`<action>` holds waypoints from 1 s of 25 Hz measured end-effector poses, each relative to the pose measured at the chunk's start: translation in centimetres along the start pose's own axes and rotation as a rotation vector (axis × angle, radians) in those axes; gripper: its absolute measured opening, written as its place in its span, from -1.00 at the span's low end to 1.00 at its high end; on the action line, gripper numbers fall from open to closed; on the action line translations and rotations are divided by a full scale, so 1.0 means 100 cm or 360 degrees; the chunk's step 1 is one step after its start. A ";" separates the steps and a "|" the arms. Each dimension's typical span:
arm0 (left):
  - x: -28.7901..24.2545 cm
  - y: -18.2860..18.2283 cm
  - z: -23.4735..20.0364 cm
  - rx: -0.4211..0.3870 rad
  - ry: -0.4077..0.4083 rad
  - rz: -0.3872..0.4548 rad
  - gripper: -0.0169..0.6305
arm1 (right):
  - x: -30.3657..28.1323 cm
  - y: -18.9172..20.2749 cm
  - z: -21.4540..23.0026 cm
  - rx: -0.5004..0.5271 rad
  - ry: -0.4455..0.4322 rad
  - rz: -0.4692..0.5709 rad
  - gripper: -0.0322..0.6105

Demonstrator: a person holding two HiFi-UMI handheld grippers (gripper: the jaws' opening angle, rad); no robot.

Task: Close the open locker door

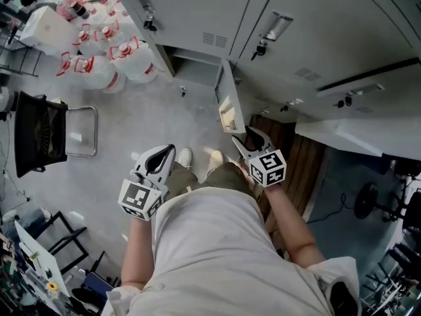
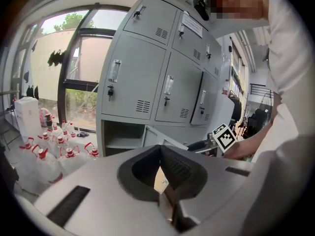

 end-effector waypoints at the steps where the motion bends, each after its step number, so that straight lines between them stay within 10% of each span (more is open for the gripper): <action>1: 0.003 0.003 0.003 0.0014 -0.0027 0.0008 -0.94 | -0.003 0.000 0.001 -0.0004 -0.0015 -0.0001 -0.26; 25: 0.101 0.015 -0.058 0.0094 -0.0145 0.0144 -0.94 | -0.056 -0.022 -0.078 -0.0085 0.0060 -0.0058 -0.15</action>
Point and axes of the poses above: the fingertips, and each gripper's own axes: x backward along the fingers, z to its right, y out of its underside, the point moved 7 cm from there along x, backward along the fingers, and after that the axes turned 15 degrees about y, right-handed, at the moved point
